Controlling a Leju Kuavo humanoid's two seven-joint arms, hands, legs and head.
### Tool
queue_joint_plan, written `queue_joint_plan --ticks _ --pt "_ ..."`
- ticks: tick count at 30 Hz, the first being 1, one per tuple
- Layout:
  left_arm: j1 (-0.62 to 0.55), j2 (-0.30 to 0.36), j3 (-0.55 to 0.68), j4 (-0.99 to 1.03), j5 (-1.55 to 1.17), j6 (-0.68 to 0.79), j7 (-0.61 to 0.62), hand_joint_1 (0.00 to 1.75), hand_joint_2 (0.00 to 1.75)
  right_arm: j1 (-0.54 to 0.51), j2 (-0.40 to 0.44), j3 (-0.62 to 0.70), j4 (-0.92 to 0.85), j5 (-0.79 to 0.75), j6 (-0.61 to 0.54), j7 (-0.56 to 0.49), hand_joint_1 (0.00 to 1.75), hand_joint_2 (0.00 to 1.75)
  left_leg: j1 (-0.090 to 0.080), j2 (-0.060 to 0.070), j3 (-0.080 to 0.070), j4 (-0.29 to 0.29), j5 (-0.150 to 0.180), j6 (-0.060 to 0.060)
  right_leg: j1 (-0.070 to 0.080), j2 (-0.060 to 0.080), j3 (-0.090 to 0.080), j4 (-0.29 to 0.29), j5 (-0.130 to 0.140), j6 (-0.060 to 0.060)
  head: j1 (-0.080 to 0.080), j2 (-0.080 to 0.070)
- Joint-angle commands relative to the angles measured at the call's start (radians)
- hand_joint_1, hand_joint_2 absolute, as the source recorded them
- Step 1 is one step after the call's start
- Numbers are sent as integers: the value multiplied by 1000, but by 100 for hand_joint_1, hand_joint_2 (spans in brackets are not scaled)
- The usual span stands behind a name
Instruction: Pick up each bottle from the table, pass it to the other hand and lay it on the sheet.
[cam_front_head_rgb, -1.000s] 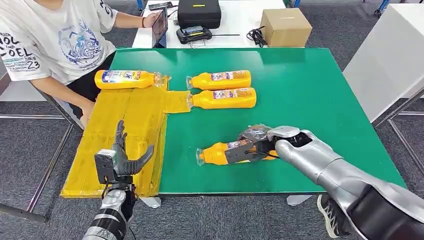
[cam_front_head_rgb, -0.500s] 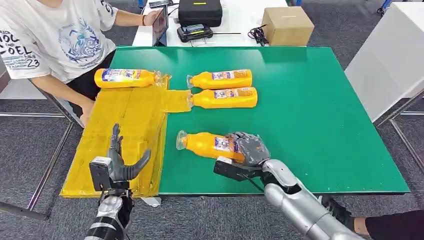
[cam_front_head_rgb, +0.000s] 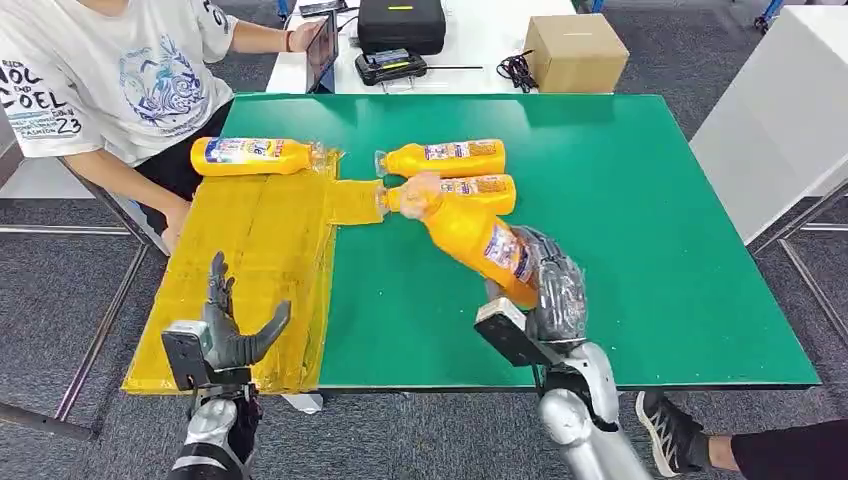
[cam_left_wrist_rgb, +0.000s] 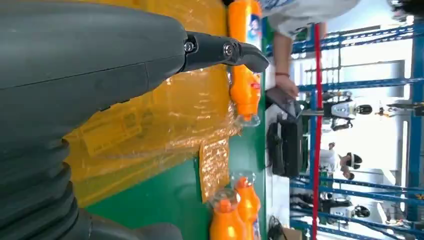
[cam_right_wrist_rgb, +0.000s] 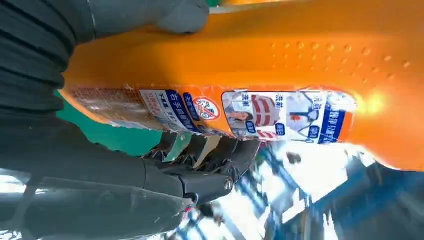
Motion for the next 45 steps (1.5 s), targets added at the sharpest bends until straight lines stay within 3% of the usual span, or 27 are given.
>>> queue_joint_plan --ticks 1,7,9,14,17,30,45 --pt "-18 -13 -9 -8 39 -47 37 0 175 43 65 -88 -63 -29 -31 -63 175 175 2 0 3 1 -2 -2 2 0 4 0 -2 -2 0 0" --pt "-17 -9 -11 -8 42 -48 38 0 175 38 66 -89 -54 -30 -33 -67 175 175 1 1 3 1 -2 -2 2 0 3 0 -1 -2 0 0" --pt "-20 -8 -44 -11 95 -132 70 0 175 49 75 -89 -32 -59 -19 -102 175 175 2 2 4 1 -2 -2 2 1 4 0 -1 -3 0 0" --pt "-18 -14 -207 -26 283 -378 235 0 175 71 139 -44 193 -69 -9 -222 175 175 2 -1 4 0 -1 -1 2 -1 5 -2 -1 -2 0 0" --pt "-5 5 -315 -65 343 -436 254 0 175 56 206 -13 367 -105 -23 -302 175 175 2 1 5 -1 -1 -2 2 1 6 -3 -1 -2 0 0" --pt "-1 33 -416 -90 399 -477 288 0 175 -19 273 82 562 -119 -22 -316 175 175 3 5 5 -1 -2 -2 3 4 5 -2 0 -3 0 0" --pt "-10 44 -439 -69 367 -470 288 0 175 -48 265 129 508 -134 10 -311 175 175 2 3 4 0 -2 -2 2 2 4 -1 -1 -2 0 0"
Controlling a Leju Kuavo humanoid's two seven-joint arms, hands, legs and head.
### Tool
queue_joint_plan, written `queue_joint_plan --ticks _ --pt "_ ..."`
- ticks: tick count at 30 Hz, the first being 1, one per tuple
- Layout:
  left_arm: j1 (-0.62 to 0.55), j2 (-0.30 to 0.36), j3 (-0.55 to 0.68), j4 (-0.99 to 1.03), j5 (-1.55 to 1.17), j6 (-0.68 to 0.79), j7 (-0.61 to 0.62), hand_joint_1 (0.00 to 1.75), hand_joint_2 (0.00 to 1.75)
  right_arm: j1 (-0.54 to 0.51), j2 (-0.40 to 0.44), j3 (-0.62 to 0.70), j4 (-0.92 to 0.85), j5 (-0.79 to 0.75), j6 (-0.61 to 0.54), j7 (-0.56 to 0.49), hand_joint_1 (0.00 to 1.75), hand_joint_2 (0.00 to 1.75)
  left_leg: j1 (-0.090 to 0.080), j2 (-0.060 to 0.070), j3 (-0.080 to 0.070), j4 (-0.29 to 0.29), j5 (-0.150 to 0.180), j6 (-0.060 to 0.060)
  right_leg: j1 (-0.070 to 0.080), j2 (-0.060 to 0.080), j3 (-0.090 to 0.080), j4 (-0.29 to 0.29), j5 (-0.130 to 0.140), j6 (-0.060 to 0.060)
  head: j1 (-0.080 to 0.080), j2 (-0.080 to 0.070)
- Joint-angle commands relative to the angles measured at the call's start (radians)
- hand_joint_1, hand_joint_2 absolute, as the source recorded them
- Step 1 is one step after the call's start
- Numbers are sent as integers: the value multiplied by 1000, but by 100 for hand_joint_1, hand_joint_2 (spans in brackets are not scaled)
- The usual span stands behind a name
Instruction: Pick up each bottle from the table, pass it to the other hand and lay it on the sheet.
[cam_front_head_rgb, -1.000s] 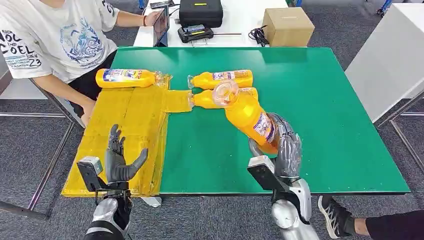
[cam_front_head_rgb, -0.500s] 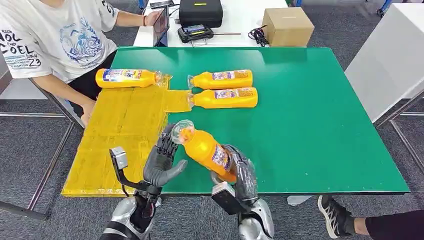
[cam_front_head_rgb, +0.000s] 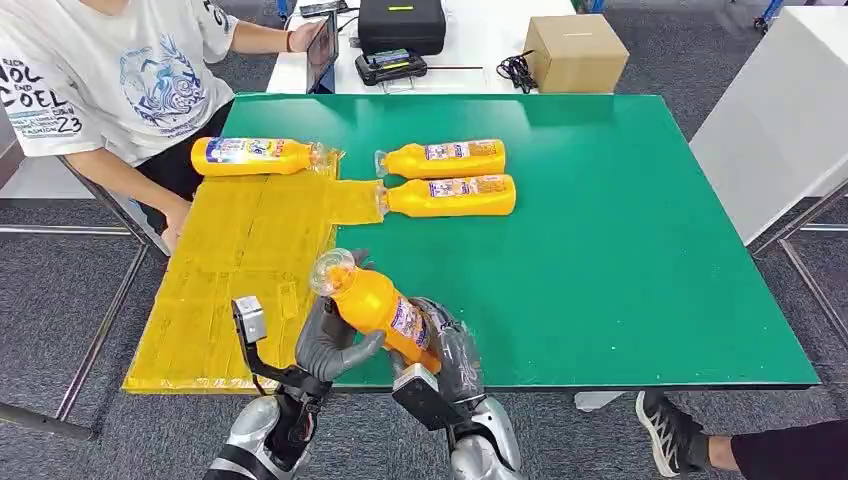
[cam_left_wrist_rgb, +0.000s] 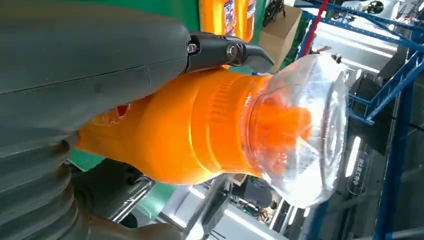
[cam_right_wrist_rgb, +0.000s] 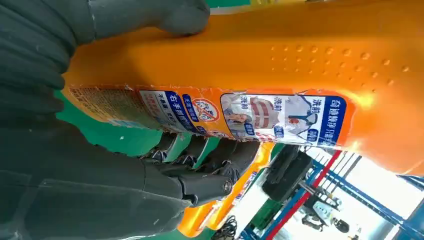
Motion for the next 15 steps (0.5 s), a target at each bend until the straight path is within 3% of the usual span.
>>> queue_joint_plan --ticks 1,8,15 --pt "-31 39 -39 55 -10 4 16 0 175 -63 -6 79 46 17 23 10 175 175 2 3 5 0 -2 -2 2 3 4 -1 -1 -3 0 0" --pt "-51 32 -28 96 -29 26 4 0 175 -71 3 132 77 31 32 23 175 175 2 3 5 0 -2 -2 3 2 5 -1 -1 -3 0 0" --pt "-62 28 -17 108 -33 25 -1 0 175 -86 -6 191 125 4 111 22 175 175 2 2 4 0 -1 -2 2 1 4 -1 -1 -2 0 0"
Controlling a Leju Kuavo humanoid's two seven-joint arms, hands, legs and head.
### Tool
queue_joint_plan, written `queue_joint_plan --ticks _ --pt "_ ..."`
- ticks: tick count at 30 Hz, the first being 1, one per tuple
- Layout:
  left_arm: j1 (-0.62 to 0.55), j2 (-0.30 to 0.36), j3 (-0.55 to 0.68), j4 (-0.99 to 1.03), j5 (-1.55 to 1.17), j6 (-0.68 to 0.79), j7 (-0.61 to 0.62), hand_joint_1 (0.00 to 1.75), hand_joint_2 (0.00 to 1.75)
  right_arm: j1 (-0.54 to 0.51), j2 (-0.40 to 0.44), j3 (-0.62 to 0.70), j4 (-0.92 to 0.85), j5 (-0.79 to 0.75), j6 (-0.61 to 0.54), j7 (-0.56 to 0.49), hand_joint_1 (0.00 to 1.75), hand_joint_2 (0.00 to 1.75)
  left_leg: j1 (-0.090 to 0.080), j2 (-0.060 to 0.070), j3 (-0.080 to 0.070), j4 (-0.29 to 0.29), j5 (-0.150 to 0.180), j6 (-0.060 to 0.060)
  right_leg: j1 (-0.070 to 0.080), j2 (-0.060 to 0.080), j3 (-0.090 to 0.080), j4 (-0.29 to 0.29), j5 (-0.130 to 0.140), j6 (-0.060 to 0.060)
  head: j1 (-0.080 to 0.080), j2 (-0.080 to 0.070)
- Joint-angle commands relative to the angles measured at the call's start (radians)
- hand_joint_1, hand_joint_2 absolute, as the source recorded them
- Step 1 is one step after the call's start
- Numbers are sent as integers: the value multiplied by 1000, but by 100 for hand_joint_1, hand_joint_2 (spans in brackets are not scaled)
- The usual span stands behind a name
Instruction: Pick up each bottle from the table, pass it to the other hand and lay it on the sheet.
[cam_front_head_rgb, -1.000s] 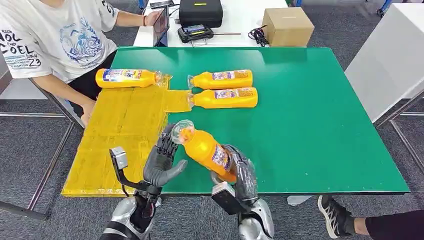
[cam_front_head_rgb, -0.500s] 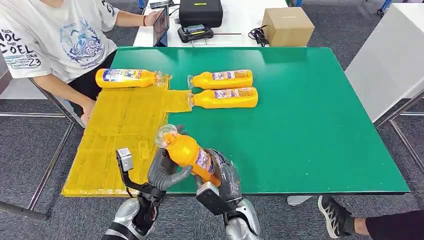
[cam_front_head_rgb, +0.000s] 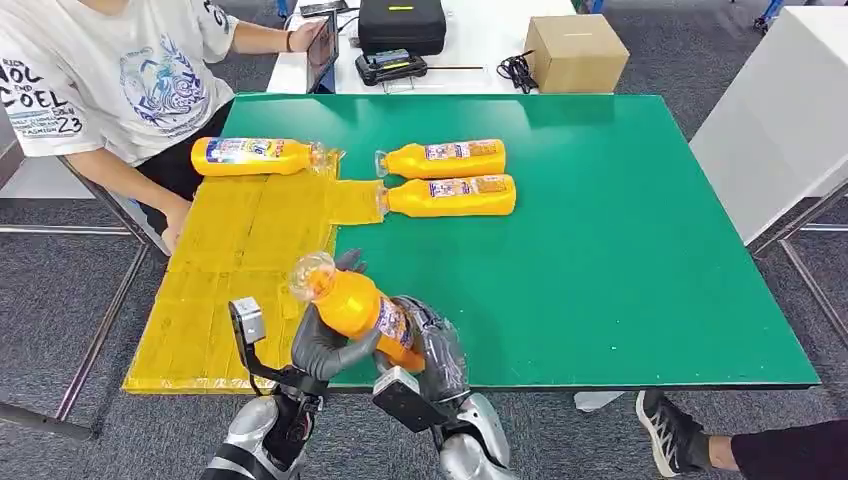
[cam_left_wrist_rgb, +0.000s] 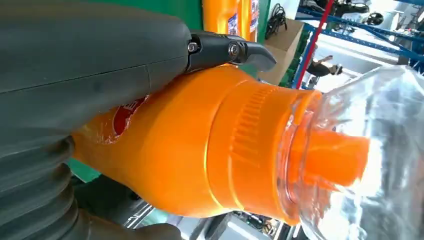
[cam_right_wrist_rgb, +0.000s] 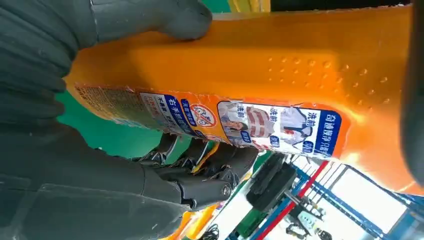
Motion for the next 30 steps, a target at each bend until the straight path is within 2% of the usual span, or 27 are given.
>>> queue_joint_plan --ticks 1,12,13,14,29,30 --pt "-58 18 -19 88 -8 -8 -3 0 175 -66 -16 127 123 -15 90 -6 175 175 2 2 5 0 -2 -2 2 2 5 -1 -1 -3 0 0" --pt "-62 7 -4 87 -4 -4 -26 3 175 -84 -8 169 192 -17 137 -7 175 175 3 1 5 0 -2 -2 3 0 5 -1 -1 -3 0 0" --pt "-58 1 4 76 -4 7 -36 161 175 -85 -8 169 199 -19 138 -4 175 175 1 0 3 0 -1 -1 2 0 3 -1 -1 -2 0 0" --pt "-57 1 5 72 -4 9 -35 175 175 -85 -8 170 201 -18 137 -4 175 175 3 1 5 1 -2 -2 3 0 5 -1 -2 -3 0 0" --pt "-34 -20 49 -25 -12 83 -97 175 175 -73 -18 158 182 -16 137 12 175 175 2 0 3 1 -1 -2 2 -1 3 0 -2 -2 0 0" --pt "-31 -21 50 -36 -13 89 -98 175 175 -68 -17 149 171 -22 137 14 124 175 3 0 3 1 -1 -2 3 -1 4 -1 -2 -2 0 0"
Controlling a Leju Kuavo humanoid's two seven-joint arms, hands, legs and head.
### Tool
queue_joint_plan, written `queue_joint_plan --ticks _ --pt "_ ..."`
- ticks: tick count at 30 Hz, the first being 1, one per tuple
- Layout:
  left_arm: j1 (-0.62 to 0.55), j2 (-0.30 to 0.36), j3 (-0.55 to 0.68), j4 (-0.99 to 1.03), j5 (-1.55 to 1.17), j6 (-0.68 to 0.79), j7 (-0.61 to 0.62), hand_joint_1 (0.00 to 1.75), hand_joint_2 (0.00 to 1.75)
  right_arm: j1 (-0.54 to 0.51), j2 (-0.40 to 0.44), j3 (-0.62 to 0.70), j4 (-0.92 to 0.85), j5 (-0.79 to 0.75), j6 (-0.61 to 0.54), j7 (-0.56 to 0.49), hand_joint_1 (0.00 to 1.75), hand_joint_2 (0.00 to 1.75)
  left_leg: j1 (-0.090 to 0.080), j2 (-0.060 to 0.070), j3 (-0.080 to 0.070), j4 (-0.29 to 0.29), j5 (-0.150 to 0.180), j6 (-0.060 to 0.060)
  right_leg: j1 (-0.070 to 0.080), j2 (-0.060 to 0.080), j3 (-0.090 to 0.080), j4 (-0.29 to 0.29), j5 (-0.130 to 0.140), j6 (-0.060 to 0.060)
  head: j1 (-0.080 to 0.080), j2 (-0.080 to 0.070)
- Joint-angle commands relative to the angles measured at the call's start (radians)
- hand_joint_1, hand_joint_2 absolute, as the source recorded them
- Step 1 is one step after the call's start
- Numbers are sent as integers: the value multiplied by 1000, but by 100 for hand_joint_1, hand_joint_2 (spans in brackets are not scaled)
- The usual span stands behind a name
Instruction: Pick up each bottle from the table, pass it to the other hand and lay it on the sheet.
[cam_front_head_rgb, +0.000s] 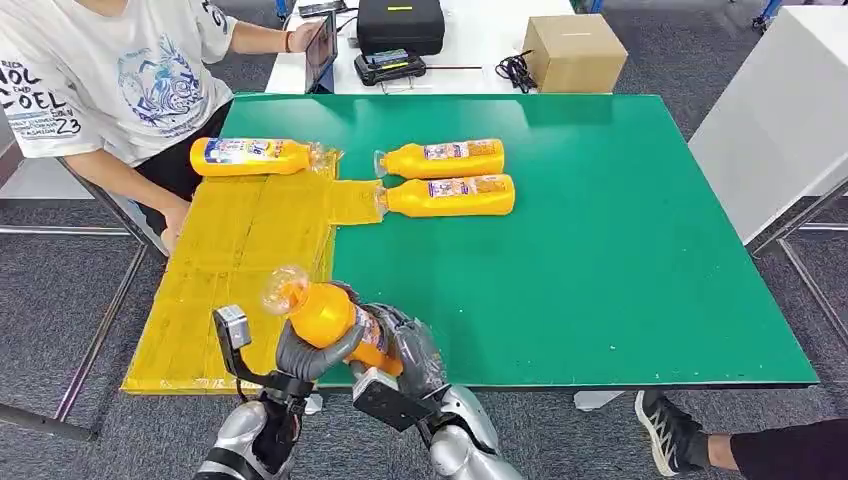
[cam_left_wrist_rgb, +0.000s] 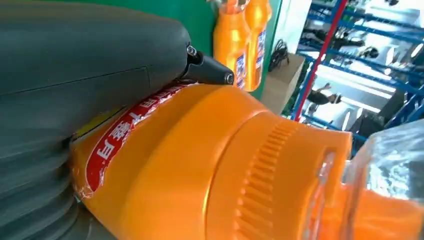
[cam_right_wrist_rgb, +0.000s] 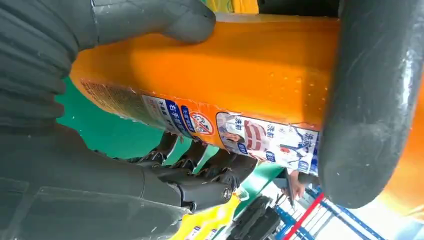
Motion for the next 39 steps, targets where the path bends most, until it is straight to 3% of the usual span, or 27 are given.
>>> queue_joint_plan --ticks 1,3,4,14,20,22,25,29,32,34,36,39 --pt "-43 -36 4 -66 -17 53 -29 175 175 17 -14 44 44 3 20 15 0 175 3 -2 4 1 -2 -2 3 -3 6 -1 -2 -3 0 0" --pt "-37 -36 13 -83 -14 66 -34 175 175 29 -10 23 10 -18 15 13 0 175 4 -1 6 2 -4 -3 4 -3 8 -1 -3 -4 0 0" --pt "-36 -34 17 -92 -21 78 -39 175 175 33 -11 16 -10 -19 3 18 0 0 4 -1 5 2 -3 -3 4 -3 7 -1 -3 -3 0 0" --pt "-52 -22 44 -129 -102 181 -92 175 175 105 -28 -51 -248 -111 3 -13 0 0 2 1 4 1 -2 -2 3 0 5 -1 -2 -3 0 0" --pt "-146 10 136 -116 -344 450 -199 175 175 164 -54 -45 -565 -162 12 -53 0 0 2 1 -1 2 -1 -2 2 -1 0 1 -1 -2 0 0" --pt "-182 23 158 -81 -388 460 -205 175 175 167 -56 -29 -615 -167 5 -51 0 0 2 1 0 2 -1 -2 2 0 1 1 -1 -3 0 0" --pt "-267 56 194 19 -634 663 -253 175 175 150 -59 1 -684 -230 10 -88 0 0 2 1 1 1 -1 -2 2 0 2 1 -1 -3 0 0" --pt "-355 101 242 166 -796 771 -274 175 175 145 -60 25 -755 -274 -3 -97 0 0 1 1 2 0 0 -2 1 0 2 1 0 -2 0 0" --pt "-373 104 252 222 -863 791 -217 175 175 135 -77 43 -781 -307 -21 -103 0 0 1 2 3 0 0 -1 2 1 3 0 0 -2 0 0" --pt "-408 132 255 312 -1069 853 -164 175 175 135 -83 51 -820 -342 -44 -103 0 0 2 2 4 0 0 -1 2 0 4 0 0 -2 0 0" --pt "-425 137 350 366 -1349 853 -109 175 175 136 -80 40 -820 -345 -32 -103 0 0 2 2 4 0 -1 -2 2 1 5 0 -1 -3 0 0" --pt "-432 141 364 380 -1346 853 -125 175 175 136 -79 37 -819 -345 -28 -103 0 0 2 5 4 0 -1 -2 2 3 5 -1 0 -3 0 0"
